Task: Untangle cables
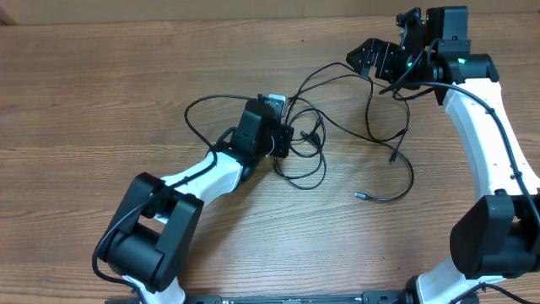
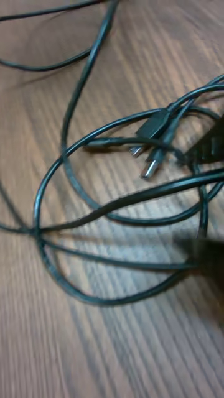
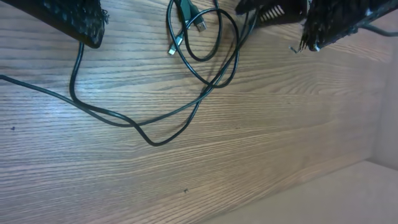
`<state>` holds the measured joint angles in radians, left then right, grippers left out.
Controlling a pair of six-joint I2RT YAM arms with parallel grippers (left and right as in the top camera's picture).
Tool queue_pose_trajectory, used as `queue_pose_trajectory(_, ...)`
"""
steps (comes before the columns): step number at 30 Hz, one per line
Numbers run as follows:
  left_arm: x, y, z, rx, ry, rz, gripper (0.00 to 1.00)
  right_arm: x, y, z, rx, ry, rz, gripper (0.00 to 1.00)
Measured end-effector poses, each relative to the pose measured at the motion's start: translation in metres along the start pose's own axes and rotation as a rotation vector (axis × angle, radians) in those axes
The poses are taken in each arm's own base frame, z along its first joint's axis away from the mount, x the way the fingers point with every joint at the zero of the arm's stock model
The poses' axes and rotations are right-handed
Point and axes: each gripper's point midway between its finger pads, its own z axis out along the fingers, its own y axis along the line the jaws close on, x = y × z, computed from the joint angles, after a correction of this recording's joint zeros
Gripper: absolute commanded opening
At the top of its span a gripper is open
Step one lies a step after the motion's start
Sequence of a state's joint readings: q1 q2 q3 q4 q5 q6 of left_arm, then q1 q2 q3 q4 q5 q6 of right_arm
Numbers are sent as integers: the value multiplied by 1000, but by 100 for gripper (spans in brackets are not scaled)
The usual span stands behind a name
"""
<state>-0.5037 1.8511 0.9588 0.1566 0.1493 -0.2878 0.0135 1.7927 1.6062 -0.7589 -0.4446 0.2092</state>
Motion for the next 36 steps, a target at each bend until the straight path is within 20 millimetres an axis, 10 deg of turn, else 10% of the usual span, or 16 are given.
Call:
queue_pose_trajectory(8,-7,5,-16,37,13,-76,4,7,-2,0,9,27,14,100)
queue_pose_trajectory(16,-94,-24,-120,185,-235,-50,4,38,-8,-3,37,148,77,100)
queue_pose_trajectory(36,-171,-71,-173,406,-481,-20,4,110,42,19,-61,372,42,100)
